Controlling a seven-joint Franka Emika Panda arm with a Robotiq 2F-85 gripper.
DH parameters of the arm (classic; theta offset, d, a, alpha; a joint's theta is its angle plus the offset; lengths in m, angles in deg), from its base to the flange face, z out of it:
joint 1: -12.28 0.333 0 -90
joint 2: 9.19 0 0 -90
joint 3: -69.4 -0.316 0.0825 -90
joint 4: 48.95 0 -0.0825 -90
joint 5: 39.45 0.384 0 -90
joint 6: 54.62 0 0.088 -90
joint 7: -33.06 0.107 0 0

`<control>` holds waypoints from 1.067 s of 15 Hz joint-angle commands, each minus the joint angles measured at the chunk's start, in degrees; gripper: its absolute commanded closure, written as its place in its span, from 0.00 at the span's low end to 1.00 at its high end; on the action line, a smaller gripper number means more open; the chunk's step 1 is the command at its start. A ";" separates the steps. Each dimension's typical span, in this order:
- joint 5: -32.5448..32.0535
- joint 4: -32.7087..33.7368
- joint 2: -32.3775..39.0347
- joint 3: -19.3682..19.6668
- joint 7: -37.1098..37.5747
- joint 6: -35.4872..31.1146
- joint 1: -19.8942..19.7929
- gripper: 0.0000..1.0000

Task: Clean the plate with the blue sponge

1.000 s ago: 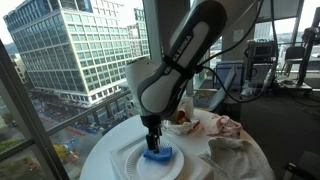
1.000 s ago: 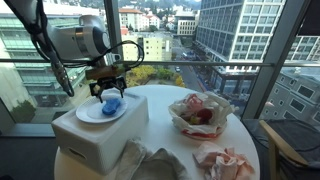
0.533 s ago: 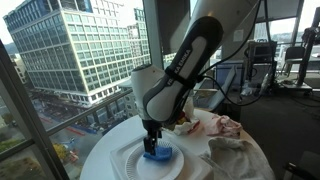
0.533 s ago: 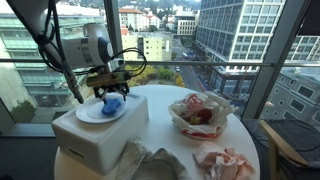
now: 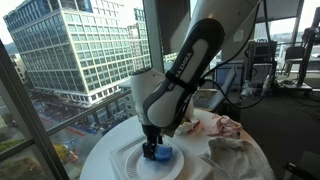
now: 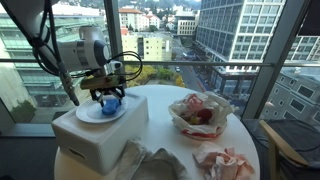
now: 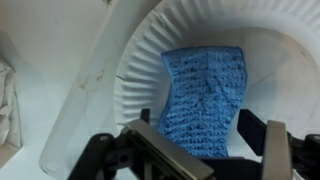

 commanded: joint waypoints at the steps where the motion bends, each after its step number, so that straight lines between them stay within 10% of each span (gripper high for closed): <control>1: 1.68 -1.26 -0.79 0.29 0.60 -0.92 0.52 0.42; 4: 2.47 -1.37 -0.88 0.25 0.61 -0.74 0.43 0.63; 16: 2.41 -0.95 0.20 0.83 -0.37 -1.42 -0.06 0.95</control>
